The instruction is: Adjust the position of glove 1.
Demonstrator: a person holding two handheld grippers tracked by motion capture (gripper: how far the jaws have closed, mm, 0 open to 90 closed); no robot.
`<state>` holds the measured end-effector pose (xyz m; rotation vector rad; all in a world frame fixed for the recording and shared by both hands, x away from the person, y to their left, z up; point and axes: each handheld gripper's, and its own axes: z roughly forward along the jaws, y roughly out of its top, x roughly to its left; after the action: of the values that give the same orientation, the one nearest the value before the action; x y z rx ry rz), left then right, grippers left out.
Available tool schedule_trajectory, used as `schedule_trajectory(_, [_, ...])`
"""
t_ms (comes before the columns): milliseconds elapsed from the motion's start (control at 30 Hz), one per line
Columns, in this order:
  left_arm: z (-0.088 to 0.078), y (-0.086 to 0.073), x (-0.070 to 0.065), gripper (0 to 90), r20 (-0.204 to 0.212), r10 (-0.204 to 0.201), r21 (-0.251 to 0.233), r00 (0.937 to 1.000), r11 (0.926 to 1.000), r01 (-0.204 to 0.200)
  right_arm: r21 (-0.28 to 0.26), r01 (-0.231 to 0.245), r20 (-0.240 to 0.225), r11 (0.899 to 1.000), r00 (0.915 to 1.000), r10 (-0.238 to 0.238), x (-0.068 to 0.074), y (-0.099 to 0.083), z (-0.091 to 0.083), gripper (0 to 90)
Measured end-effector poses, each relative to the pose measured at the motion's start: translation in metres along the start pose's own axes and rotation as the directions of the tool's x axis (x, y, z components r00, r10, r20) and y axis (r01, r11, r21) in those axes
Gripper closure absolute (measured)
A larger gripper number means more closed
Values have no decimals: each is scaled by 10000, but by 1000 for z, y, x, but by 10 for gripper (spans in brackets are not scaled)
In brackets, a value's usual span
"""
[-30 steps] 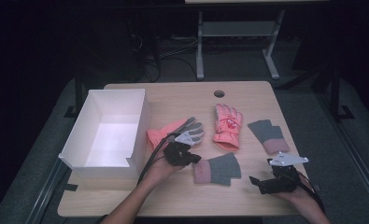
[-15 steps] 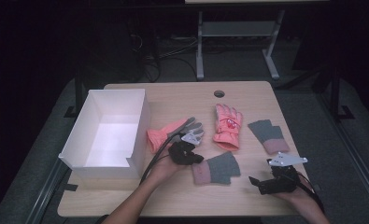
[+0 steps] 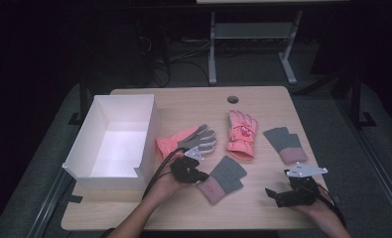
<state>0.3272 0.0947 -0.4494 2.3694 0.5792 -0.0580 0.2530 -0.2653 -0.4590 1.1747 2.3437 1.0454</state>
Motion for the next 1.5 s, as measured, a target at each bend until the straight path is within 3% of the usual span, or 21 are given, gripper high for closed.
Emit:
schedule_trajectory(200, [-6,-11,-8,897,125,-158,-6,9998,9999,158,-22,3,-14,10000,10000,-3,0,0,0,20])
schedule_trajectory(467, [-10,-20,-24,897,440,14,129,9990,9999,-20,7,-4,-2,10000,10000,4,1,0,0,20])
schedule_trajectory(1200, [34,19,-51,897,1522,862,98,9846,9960,-887,28,42,-6,10000,10000,-42,1,-1,0,20])
schedule_trajectory(1500, [45,32,-54,897,1619,1021,44,9815,9945,-1042,78,-33,10,10000,10000,33,0,-1,-1,20])
